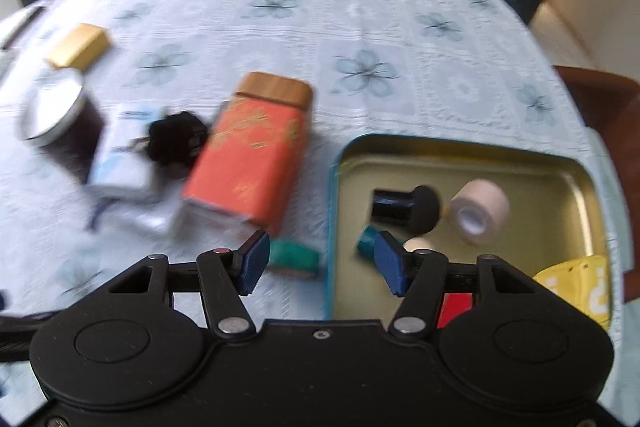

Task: Organize soft objects
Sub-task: 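Move the right gripper to the green tape roll and grasp it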

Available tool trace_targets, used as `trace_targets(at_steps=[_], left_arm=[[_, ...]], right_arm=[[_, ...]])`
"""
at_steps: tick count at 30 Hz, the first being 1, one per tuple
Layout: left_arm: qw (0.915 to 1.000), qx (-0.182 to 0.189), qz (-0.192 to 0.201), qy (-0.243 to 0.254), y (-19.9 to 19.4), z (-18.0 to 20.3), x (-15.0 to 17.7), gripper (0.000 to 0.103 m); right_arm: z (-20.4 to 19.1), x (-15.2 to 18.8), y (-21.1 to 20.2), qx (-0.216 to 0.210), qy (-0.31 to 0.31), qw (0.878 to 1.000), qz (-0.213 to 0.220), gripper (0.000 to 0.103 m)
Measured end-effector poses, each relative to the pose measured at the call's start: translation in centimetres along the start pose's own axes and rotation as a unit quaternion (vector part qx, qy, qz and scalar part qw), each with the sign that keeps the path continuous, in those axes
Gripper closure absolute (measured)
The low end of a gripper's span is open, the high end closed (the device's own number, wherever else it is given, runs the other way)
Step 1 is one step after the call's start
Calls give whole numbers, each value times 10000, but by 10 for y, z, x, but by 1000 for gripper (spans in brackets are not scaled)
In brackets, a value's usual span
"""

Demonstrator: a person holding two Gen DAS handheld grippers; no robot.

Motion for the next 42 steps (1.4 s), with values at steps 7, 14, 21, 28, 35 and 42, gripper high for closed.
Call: trace_targets(at_steps=[7, 14, 21, 28, 35, 42], left_arm=[[9999, 84, -82, 84, 14, -19, -2, 17], [9995, 232, -20, 196, 19, -25, -9, 17], [9993, 309, -13, 213, 22, -28, -9, 17], [9996, 260, -72, 55, 26, -41, -4, 17], [9995, 278, -96, 114, 29, -36, -6, 17], [9993, 294, -41, 223, 23, -26, -7, 17]], right_arm=[[-11, 10, -5, -65, 41, 9999, -132, 47], [-39, 52, -21, -588, -272, 9956, -674, 50], [-35, 52, -11, -369, -98, 9973, -627, 46], [-40, 68, -3, -565, -125, 9933, -1001, 47], [-45, 76, -23, -987, -327, 9912, -819, 45], [-62, 99, -16, -865, -967, 9873, -921, 44]])
Point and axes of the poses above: each gripper's, at about its wrist camera, not at the fingertips, and y roughly the way its jaws point, z to its right, x to its underside, the point moved 6 cm from there along y, roughly the way its jaws point, and after that the axes turned 6 degrees about y, right-handed, at the moved point
